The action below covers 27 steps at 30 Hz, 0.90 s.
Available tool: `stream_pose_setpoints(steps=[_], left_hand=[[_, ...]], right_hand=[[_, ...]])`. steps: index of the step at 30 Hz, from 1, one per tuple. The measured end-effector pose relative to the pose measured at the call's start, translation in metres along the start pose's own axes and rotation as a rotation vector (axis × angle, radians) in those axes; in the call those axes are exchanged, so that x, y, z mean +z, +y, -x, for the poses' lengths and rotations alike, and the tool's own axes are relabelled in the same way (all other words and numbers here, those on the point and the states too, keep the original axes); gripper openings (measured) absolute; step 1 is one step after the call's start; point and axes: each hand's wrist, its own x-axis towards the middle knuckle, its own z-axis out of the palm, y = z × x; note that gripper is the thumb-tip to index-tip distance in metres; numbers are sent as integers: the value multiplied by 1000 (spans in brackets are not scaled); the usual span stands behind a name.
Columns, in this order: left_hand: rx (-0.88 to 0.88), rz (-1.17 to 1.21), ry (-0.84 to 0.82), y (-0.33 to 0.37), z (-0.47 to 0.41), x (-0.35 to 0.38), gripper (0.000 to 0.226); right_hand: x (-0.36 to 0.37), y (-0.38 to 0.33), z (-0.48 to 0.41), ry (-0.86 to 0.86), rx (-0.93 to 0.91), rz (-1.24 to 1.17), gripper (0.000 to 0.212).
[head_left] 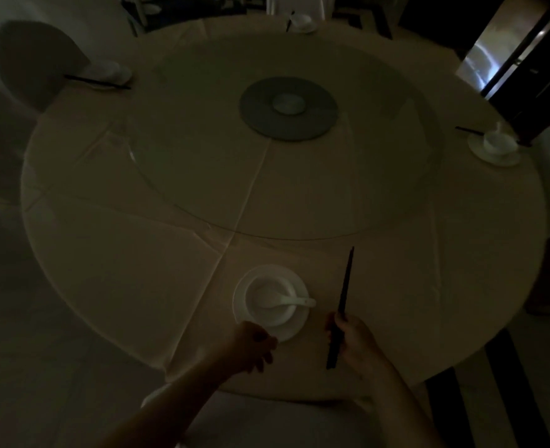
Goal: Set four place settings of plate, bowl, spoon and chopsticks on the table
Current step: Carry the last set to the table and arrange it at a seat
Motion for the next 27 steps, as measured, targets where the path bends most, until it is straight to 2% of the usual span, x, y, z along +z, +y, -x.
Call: stream_pose_setpoints(steps=[3, 8, 16, 20, 21, 24, 27], left_hand=[[-31, 102, -241, 14, -6, 29, 18], [-59, 229, -391, 33, -9, 68, 20], [-99, 86, -360, 31, -7, 78, 31], [-182, 116, -335, 25, -11, 71, 6], [-213, 129, -316, 22, -12, 69, 6], [-267, 147, -300, 16, -12, 60, 19], [-232, 55, -293, 12, -11, 52, 15]], right_hand=[[1, 6, 10, -11, -16, -44, 27], [7, 13, 27, -69, -35, -4, 31], [15, 21, 33, -135, -41, 81, 33], [16, 23, 32, -180, -8, 144, 38], [15, 24, 32, -179, 3, 167, 38], [15, 27, 30, -176, 6, 270, 27], [19, 28, 25, -159, -6, 354, 17]])
